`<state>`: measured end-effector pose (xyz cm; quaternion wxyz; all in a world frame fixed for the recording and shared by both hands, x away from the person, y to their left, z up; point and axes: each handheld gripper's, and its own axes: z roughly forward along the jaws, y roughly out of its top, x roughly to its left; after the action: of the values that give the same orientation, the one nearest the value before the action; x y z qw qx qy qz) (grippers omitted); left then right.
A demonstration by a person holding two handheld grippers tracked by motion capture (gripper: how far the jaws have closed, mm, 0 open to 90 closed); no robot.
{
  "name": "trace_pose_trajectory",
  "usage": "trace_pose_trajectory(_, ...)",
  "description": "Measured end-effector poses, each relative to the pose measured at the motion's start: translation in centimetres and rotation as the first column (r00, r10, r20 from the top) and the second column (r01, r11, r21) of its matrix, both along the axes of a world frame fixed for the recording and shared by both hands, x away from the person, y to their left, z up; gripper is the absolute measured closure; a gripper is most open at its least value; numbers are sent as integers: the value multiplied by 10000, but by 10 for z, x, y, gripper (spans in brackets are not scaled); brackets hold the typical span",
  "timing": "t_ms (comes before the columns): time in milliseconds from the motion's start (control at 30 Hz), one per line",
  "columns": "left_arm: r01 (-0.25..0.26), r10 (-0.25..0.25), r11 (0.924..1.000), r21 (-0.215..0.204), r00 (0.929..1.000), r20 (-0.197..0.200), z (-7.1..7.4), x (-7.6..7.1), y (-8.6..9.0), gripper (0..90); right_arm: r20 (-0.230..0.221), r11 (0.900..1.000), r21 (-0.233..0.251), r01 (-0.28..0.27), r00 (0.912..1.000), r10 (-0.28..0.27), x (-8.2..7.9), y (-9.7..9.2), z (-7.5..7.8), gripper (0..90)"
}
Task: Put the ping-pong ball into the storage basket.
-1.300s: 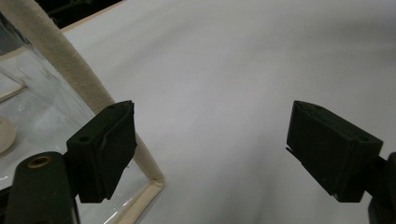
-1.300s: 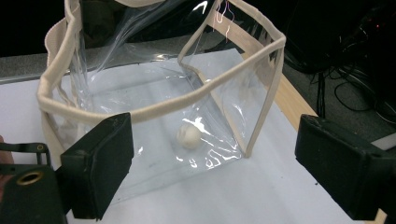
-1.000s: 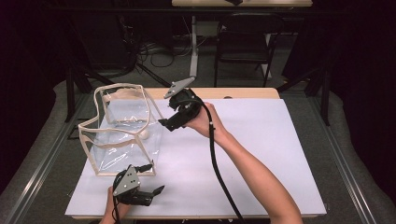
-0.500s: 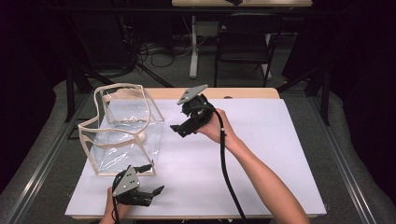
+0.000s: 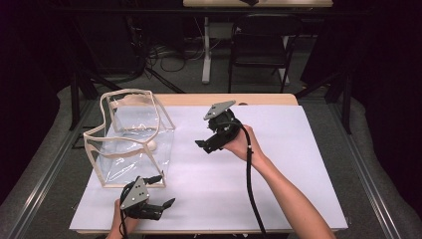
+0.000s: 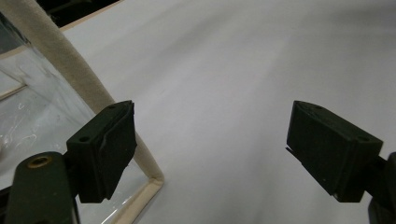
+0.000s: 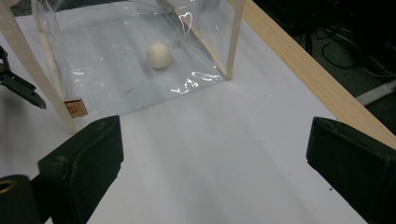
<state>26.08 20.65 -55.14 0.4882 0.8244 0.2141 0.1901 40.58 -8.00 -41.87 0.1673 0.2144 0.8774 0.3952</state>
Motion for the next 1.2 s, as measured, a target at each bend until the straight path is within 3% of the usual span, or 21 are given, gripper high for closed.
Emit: trace_pose_trajectory(1200, -3, 3, 10000, 62, 10000, 4, 0, 0, -1, 162, -233, 9928, 20, 1196, 9926, -1196, -38, -76, -58, 35)
